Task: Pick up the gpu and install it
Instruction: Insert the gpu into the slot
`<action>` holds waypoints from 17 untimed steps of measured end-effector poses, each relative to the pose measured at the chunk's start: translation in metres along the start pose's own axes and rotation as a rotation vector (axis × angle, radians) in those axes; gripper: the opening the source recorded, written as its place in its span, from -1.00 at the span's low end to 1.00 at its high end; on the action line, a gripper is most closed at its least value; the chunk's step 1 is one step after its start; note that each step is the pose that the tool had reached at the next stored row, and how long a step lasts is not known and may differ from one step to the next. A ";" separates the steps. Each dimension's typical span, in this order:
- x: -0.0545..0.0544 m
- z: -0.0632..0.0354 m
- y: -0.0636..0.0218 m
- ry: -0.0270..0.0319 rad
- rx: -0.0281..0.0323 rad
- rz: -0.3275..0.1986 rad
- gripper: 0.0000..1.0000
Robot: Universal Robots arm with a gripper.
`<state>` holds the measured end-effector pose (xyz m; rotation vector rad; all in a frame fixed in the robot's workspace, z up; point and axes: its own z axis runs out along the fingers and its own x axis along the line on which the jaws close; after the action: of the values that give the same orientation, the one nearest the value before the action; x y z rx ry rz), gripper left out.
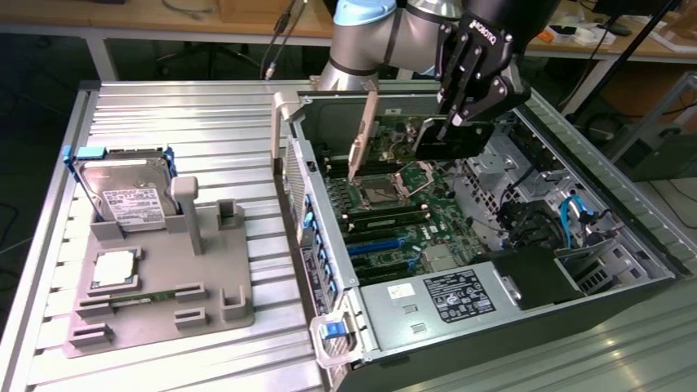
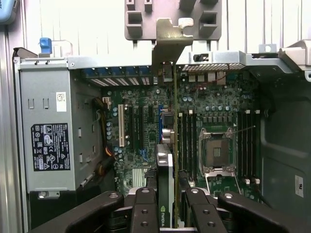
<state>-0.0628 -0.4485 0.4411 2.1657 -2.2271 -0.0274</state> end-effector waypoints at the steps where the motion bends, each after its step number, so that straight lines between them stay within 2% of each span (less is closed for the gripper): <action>1: 0.000 0.0007 0.0000 0.0000 0.0000 0.000 -0.46; 8: 0.000 0.0055 -0.0001 -0.0002 0.0001 0.000 -0.46; 17: 0.000 0.0131 -0.0008 -0.0050 -0.0001 0.000 -0.46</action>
<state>-0.0625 -0.4485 0.4280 2.1683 -2.2295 -0.0330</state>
